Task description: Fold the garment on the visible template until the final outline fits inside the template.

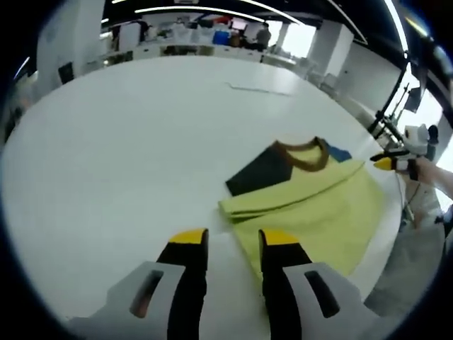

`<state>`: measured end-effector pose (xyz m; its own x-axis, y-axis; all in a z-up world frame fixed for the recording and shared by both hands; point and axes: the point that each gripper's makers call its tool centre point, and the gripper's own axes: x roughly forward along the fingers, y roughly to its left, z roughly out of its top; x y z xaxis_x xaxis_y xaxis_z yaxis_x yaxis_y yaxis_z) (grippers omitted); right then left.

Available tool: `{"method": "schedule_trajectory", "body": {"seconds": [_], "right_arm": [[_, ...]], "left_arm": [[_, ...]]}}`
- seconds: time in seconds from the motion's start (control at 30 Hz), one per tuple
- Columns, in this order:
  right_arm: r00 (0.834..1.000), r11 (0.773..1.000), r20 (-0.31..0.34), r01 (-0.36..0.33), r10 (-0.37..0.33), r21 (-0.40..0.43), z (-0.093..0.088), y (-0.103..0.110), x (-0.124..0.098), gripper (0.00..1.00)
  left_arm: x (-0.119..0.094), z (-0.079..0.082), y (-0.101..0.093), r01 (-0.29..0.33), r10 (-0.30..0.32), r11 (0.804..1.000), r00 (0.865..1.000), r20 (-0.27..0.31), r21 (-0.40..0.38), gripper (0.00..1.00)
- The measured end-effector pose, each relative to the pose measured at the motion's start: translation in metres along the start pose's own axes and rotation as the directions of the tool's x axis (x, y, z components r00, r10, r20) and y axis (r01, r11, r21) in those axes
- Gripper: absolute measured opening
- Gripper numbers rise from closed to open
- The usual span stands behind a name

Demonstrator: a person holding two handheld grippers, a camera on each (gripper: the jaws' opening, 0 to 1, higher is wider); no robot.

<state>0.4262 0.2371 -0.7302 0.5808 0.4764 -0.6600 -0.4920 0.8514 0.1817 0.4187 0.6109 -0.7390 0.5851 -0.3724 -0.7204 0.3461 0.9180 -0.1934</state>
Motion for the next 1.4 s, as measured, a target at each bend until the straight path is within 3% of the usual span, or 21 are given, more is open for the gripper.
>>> {"method": "schedule_trajectory", "body": {"seconds": [0.53, 1.4], "right_arm": [[1.0, 1.0, -0.016, 0.002, -0.003, -0.017, -0.002, -0.003, 0.007, 0.21], [0.999, 0.997, -0.043, 0.022, -0.025, -0.072, -0.004, -0.013, 0.021, 0.04]], "left_arm": [[0.009, 0.009, 0.006, -0.029, 0.028, 0.999, 0.999, 0.023, 0.018, 0.15], [0.016, 0.012, 0.007, -0.036, 0.035, 0.999, 0.999, 0.017, 0.027, 0.0]]}}
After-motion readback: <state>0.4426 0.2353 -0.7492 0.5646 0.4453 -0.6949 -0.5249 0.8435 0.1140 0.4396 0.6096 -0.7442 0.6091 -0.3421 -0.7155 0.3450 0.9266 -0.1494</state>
